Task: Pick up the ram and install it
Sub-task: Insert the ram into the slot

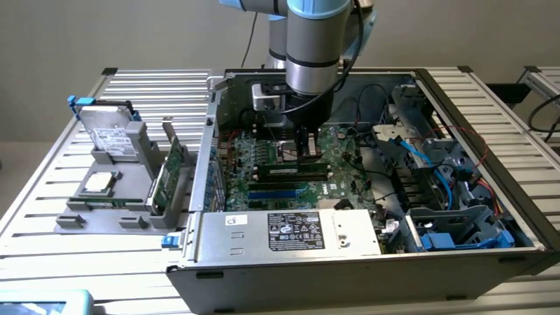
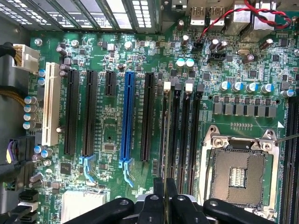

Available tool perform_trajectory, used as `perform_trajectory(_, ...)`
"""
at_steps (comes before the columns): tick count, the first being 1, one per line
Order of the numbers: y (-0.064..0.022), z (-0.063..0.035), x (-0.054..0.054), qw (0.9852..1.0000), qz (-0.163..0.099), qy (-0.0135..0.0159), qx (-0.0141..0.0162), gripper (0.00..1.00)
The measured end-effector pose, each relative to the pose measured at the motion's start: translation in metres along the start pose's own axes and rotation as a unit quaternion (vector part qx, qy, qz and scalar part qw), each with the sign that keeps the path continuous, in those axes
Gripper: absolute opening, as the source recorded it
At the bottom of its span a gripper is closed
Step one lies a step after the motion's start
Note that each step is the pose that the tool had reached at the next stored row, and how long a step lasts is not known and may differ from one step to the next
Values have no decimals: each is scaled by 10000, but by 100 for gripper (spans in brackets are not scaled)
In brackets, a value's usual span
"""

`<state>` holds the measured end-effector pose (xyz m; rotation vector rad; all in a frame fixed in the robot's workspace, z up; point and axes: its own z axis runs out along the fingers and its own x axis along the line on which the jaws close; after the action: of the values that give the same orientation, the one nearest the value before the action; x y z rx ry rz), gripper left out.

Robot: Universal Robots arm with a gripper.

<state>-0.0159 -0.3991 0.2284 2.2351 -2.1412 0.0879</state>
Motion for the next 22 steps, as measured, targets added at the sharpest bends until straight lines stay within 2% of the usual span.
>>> perform_trajectory(5, -21, 1, 1, 10000, 4, 0, -3, 13)
perform_trajectory(10, -26, 1, 1, 10000, 23, -2, -57, 13)
perform_trajectory(17, -42, 7, 2, 10000, 42, -2, -61, 13)
perform_trajectory(22, -36, 9, 2, 10000, 42, 11, -62, 13)
